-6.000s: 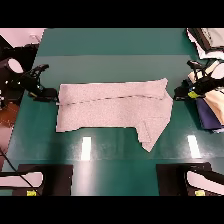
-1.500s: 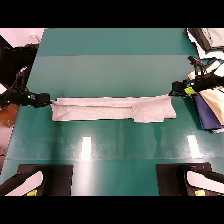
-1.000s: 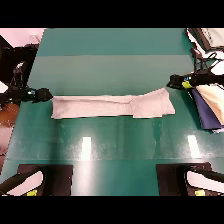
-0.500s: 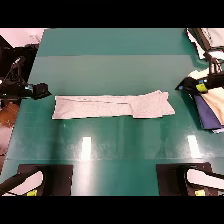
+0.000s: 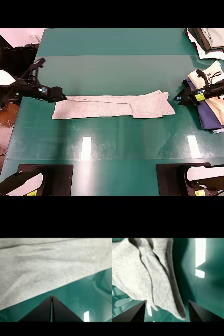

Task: Fold the shirts.

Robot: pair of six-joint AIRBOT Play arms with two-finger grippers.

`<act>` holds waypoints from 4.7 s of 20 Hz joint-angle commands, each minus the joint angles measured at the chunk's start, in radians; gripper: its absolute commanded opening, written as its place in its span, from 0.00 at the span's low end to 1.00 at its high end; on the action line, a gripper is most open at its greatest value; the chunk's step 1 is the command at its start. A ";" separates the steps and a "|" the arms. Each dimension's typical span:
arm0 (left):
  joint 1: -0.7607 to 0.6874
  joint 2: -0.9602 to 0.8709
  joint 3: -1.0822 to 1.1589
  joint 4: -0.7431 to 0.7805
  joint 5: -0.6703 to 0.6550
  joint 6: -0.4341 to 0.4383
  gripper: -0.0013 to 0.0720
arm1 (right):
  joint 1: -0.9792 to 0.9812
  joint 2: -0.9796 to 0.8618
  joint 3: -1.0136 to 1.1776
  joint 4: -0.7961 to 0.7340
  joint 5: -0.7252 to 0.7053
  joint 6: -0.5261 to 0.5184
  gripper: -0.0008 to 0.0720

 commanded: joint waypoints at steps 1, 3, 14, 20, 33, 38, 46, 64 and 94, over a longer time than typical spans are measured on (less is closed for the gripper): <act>-0.101 -0.001 0.001 -0.005 0.036 -0.009 0.05 | -0.004 -0.088 0.001 0.095 0.002 -0.068 0.80; -0.130 -0.001 0.001 -0.006 0.069 -0.011 0.05 | 0.012 -0.116 0.001 0.108 -0.004 -0.080 0.80; -0.143 -0.001 0.001 -0.002 0.097 -0.056 0.05 | 0.194 -0.180 0.001 0.227 -0.020 -0.173 0.26; -0.188 -0.024 0.002 -0.002 0.111 -0.063 0.05 | 0.186 -0.087 0.007 0.227 0.005 -0.146 0.03; -0.519 -0.720 0.568 -0.048 0.180 -0.077 0.05 | 0.478 0.084 0.552 0.223 0.128 0.221 0.02; -0.517 -0.749 0.617 -0.047 0.222 -0.090 0.05 | 0.602 0.080 0.700 0.074 0.101 0.275 0.02; -0.462 -0.715 0.659 0.066 0.037 -0.089 0.05 | 0.699 0.026 0.736 0.016 0.070 0.290 0.02; -0.037 -0.239 0.658 0.400 -0.270 -0.042 0.05 | 1.019 -0.241 0.737 0.026 -0.235 0.225 0.03; -0.037 -0.241 0.655 0.333 -0.272 -0.035 0.05 | 0.714 -0.370 0.368 0.325 -0.254 0.111 0.82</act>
